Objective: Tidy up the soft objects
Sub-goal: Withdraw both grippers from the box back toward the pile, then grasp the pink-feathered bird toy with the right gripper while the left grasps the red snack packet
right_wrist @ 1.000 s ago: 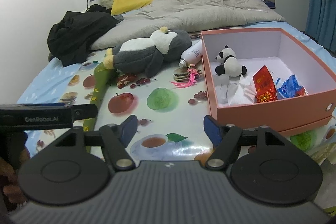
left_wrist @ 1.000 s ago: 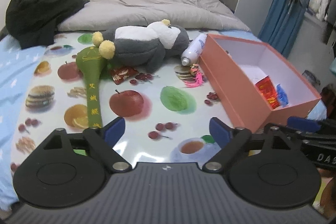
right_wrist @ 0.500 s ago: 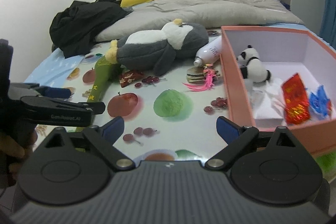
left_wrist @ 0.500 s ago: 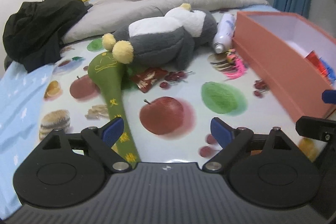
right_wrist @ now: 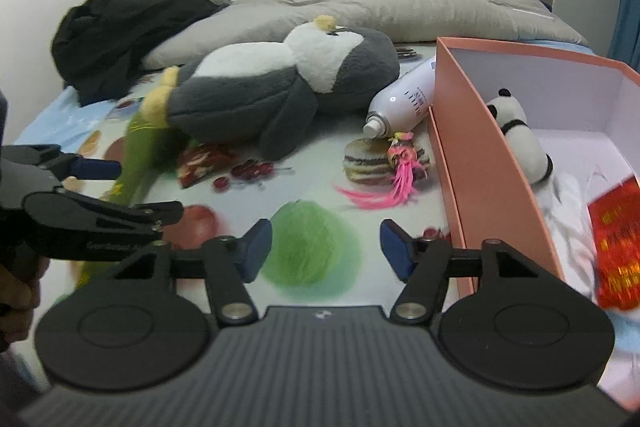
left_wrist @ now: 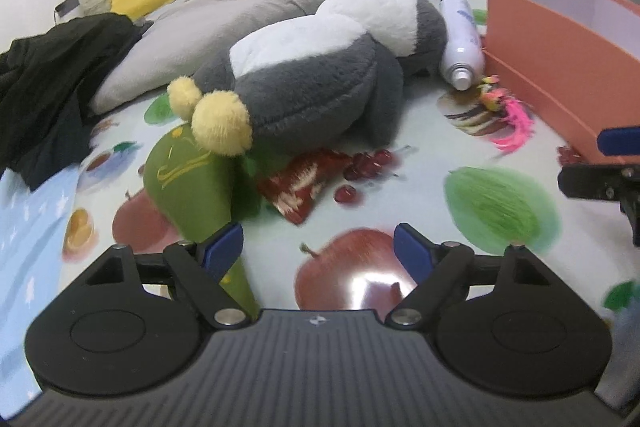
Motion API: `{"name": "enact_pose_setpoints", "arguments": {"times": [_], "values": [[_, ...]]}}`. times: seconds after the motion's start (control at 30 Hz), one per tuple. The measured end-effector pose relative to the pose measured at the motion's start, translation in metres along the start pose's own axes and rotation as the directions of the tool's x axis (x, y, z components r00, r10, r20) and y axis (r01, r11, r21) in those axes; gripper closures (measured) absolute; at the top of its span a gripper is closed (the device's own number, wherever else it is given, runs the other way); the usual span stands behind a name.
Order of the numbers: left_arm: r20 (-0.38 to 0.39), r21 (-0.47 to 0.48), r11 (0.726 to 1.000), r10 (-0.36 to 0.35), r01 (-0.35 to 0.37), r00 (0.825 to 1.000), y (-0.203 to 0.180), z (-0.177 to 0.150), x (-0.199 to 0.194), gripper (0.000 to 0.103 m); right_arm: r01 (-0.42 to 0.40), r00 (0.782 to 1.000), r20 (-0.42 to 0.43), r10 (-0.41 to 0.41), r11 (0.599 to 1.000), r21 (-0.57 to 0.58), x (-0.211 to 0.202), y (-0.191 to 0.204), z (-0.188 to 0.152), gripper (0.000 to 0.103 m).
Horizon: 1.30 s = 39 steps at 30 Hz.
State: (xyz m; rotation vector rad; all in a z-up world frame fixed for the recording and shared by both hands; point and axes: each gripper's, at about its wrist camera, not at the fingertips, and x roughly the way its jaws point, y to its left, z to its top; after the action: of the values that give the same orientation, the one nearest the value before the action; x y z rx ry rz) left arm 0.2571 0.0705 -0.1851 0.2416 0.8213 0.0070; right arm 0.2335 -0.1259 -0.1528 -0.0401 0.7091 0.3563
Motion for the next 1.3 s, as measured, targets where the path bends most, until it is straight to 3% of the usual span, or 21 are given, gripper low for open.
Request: {"name": "enact_pose_setpoints", "arguments": {"times": [0.27,0.5,0.57,0.63,1.0,1.07,1.3], "values": [[0.002,0.036,0.999,-0.007,0.007,1.0,0.007,0.014,0.043,0.017,0.069,0.997,-0.016,-0.069,0.997,-0.035,0.048,0.002,0.019,0.053],[0.009,0.041,0.999,-0.012,0.011,1.0,0.01,0.02,0.07,0.021,0.153,0.988,0.002,-0.153,0.984,-0.087,0.079,0.004,0.032,0.054],[0.006,0.044,0.999,-0.009,0.008,1.0,0.01,0.021,0.076,0.024,0.192,0.981,0.005,-0.193,0.974,-0.118,0.09,0.004,0.035,0.059],[-0.003,0.044,0.999,-0.009,0.009,1.0,0.01,0.022,0.082,0.032,0.218,0.976,-0.001,-0.22,0.967,-0.13,0.1,0.002,0.038,0.06],[-0.002,-0.008,1.0,-0.011,0.011,1.0,0.014,0.027,0.09,0.047,0.342,0.936,0.007,-0.351,0.907,-0.246,0.135,0.0,0.033,0.067],[-0.003,-0.011,1.0,-0.004,0.004,1.0,0.013,0.027,0.088,0.052,0.366,0.927,0.021,-0.374,0.891,-0.267,0.136,0.001,0.03,0.075],[-0.011,-0.057,0.998,-0.012,0.011,1.0,0.01,0.023,0.078,0.057,0.343,0.937,0.028,-0.348,0.903,-0.258,0.125,0.001,0.03,0.076]]}}
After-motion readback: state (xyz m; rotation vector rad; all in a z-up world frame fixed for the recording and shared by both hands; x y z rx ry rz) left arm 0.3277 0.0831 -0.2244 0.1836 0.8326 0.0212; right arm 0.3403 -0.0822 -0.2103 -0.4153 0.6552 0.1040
